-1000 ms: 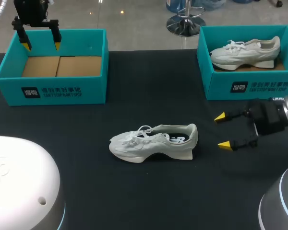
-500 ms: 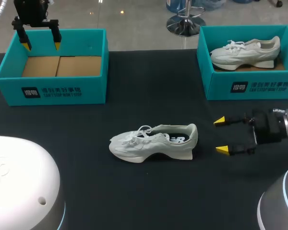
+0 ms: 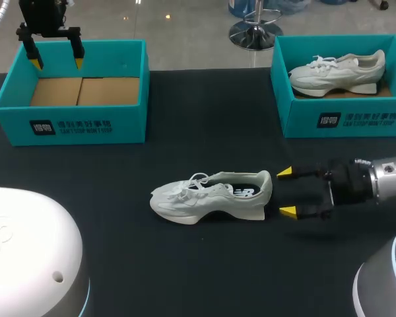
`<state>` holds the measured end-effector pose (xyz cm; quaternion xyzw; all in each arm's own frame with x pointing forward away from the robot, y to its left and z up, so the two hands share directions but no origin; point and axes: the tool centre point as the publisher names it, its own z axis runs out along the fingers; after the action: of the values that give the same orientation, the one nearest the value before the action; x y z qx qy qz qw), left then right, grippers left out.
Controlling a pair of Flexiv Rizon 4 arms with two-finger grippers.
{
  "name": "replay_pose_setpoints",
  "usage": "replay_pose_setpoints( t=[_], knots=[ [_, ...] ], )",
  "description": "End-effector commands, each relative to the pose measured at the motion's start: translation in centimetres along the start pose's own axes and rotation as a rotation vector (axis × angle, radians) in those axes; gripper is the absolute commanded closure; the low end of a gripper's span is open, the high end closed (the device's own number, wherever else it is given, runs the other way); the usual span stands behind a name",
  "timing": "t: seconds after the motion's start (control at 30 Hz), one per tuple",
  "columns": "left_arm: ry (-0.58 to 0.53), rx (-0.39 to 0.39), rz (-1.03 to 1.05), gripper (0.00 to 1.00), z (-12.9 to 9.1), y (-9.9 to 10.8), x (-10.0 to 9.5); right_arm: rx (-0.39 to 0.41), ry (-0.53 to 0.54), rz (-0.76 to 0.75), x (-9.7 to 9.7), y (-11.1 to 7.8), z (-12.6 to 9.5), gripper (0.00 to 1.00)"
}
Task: Take the shoe out of the shoebox, open the shoe tongue, remove and reinsert the insole, then place the shoe into the shoebox
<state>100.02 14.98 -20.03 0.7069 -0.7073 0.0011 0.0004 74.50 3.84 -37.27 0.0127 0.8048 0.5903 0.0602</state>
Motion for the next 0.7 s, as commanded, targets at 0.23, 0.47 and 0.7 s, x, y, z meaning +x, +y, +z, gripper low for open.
replay_pose_setpoints(
  t=[0.23,0.47,0.7],
  knots=[
    [-0.001,-0.001,0.000,0.00,0.0,0.0,0.0,0.013,-0.016,-0.006,-1.1,-0.4,0.8,0.00],
    [-0.001,-0.001,0.000,0.00,0.0,0.0,0.0,0.027,-0.016,0.005,-0.9,-1.3,1.5,0.00],
    [-0.001,-0.001,0.000,0.00,0.0,0.0,0.0,0.014,-0.020,0.009,-1.1,-1.8,2.4,0.00]
  ],
)
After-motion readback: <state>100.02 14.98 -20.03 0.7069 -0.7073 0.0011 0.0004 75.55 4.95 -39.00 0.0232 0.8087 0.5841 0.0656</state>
